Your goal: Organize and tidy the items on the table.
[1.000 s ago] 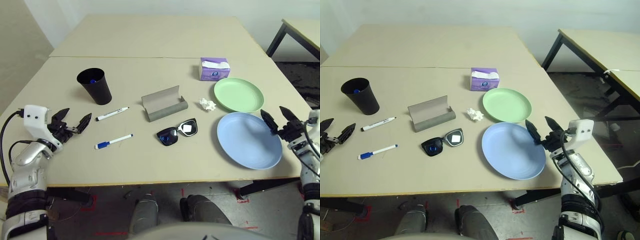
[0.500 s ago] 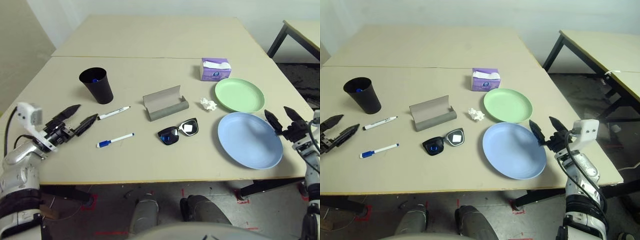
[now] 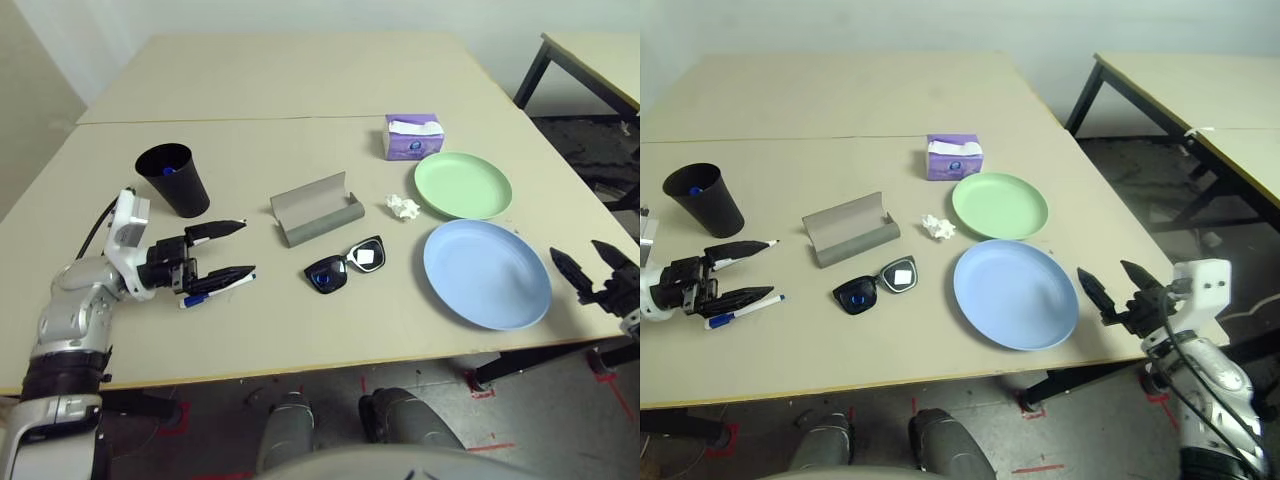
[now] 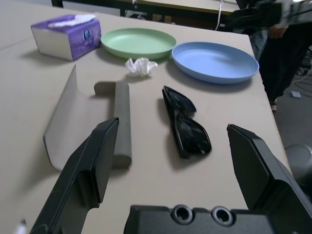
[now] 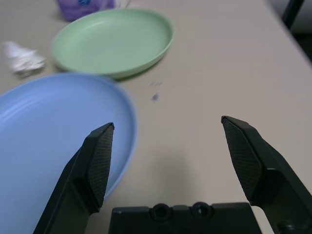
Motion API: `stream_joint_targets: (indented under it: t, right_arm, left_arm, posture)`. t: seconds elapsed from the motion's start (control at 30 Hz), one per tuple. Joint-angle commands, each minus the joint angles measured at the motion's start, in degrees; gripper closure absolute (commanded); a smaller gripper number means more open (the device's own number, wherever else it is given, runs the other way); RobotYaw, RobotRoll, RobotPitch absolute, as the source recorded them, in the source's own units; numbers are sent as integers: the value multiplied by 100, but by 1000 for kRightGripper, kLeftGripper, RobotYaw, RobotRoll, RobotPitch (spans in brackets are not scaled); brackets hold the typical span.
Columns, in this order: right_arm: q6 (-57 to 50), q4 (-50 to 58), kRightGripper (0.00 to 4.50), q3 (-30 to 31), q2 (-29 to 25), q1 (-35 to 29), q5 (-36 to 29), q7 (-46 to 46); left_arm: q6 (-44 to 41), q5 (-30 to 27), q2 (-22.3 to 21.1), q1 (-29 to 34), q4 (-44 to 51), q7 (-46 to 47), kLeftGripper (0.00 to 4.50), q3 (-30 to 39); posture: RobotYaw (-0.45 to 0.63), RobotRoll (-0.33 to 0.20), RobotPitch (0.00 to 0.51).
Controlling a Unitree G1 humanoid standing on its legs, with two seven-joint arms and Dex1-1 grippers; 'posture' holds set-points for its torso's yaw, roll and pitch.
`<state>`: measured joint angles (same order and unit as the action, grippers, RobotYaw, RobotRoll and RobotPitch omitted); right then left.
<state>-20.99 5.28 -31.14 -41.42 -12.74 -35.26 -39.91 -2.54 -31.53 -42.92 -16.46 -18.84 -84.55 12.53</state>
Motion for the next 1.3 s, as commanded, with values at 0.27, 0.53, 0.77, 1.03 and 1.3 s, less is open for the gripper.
stream_joint_targets:
  t: [0.27, 0.53, 0.77, 1.03, 1.3]
  right_arm:
    - [-1779, 797, 0, 138, -298, -333, -711, -297]
    - [-2502, 651, 0, 465, -371, -30, -816, -438]
    - [-2925, 354, 0, 541, -369, 89, -744, -393]
    - [-3263, 259, 0, 479, -341, 84, -753, -328]
    - [-3346, 401, 625, 514, -300, 63, -780, -362]
  left_arm:
    - [350, 181, 173, -62, -254, 249, 11, 54]
    - [380, 102, 136, 116, -37, 436, 11, 171]
    - [361, 120, 148, 223, 286, 678, 11, 193]
    - [29, 56, 138, 121, 817, 1078, 11, 140]
    - [-75, 97, 195, 70, 991, 1217, 0, 65]
  posture:
    - [-158, 0, 96]
    - [-126, 0, 94]
    - [-124, 0, 83]
    - [-128, 0, 75]
    - [-133, 0, 75]
